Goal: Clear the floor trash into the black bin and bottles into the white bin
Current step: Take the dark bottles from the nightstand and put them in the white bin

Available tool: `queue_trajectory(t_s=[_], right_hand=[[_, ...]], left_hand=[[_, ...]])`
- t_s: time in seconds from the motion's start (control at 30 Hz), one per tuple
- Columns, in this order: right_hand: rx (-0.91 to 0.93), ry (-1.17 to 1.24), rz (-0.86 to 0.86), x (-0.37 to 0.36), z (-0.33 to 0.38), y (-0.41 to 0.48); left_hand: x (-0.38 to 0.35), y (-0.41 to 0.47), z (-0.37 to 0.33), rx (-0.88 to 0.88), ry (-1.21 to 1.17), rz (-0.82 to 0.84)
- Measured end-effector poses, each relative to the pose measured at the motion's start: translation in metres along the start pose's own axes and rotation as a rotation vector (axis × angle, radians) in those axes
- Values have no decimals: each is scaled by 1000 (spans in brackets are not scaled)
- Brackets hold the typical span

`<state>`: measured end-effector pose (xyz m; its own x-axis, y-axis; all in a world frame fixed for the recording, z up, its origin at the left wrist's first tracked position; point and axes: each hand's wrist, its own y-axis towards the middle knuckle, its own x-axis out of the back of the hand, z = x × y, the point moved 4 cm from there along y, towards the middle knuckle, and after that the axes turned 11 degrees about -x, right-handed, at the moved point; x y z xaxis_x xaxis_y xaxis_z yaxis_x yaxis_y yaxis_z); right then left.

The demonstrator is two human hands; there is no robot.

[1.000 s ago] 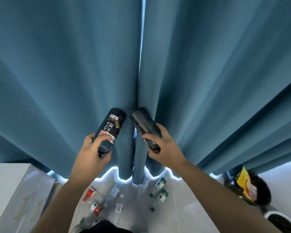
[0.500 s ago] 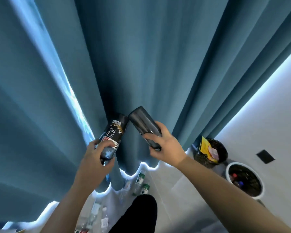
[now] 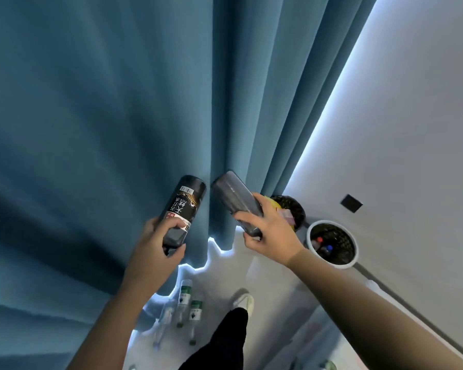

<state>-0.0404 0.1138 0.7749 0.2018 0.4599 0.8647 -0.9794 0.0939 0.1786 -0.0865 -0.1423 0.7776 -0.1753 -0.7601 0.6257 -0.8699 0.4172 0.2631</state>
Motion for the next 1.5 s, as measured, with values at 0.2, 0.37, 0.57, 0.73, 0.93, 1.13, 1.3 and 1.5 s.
queue_trajectory(t_s=[0.2,0.37,0.57,0.73,0.93,1.13,1.3,1.5], right_hand=[[-107,13,11,19,-90,42],[-188,-20,66,50,-165,76],[-338,-3,-8,101,-253,77],[-433,-50,-20,135,-323,51],[-600,68,55,162,-413,16],[-736,195,206,178,-496,-16],[-839,252,259,161,-547,-34],[-986,286,272,116,-604,-48]], left_hand=[[-74,84,-8,-9,-35,102],[-128,156,-24,-17,-46,150],[-203,229,-65,-113,-87,297],[-265,262,-110,-169,-89,398],[-360,274,-158,-167,-76,496],[-452,271,-201,-174,63,665],[-518,275,-215,-170,93,762],[-592,273,-185,-151,88,891]])
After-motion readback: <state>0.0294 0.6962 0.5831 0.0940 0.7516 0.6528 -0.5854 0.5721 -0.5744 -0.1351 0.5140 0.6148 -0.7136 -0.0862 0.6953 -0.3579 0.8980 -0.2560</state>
